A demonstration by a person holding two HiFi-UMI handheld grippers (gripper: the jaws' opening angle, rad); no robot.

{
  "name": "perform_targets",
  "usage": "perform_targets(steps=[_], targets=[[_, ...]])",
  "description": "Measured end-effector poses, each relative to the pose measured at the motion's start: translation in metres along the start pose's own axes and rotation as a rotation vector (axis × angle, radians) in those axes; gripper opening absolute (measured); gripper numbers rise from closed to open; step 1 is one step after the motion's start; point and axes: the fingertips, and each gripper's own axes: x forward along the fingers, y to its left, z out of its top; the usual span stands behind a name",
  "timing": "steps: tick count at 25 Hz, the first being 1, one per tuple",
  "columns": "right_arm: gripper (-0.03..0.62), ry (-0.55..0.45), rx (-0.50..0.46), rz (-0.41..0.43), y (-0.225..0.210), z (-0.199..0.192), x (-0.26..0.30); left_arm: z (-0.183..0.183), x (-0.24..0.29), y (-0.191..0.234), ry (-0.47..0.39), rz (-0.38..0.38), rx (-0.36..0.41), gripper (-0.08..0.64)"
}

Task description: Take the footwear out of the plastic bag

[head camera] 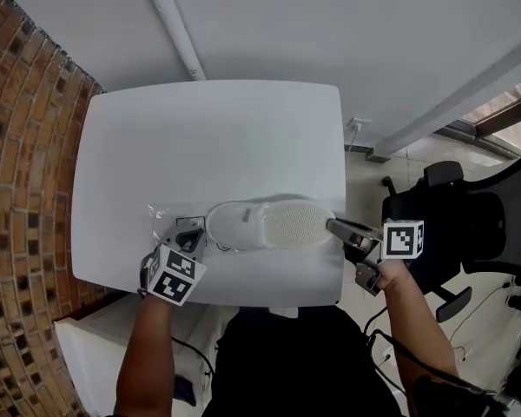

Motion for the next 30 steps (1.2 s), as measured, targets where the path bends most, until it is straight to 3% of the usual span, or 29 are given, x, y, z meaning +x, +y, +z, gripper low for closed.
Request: perform_targets(steps=[8, 30], targets=[[0.043, -0.011, -0.010, -0.025, -0.003, 0.002, -0.004, -0.010, -0.004, 0.018, 0.022, 0.050, -0.035, 0.006], [0.035, -0.096, 0.018, 0.028, 0.011, 0.024, -0.026, -0.021, -0.009, 0.072, 0.064, 0.164, -0.148, 0.005]])
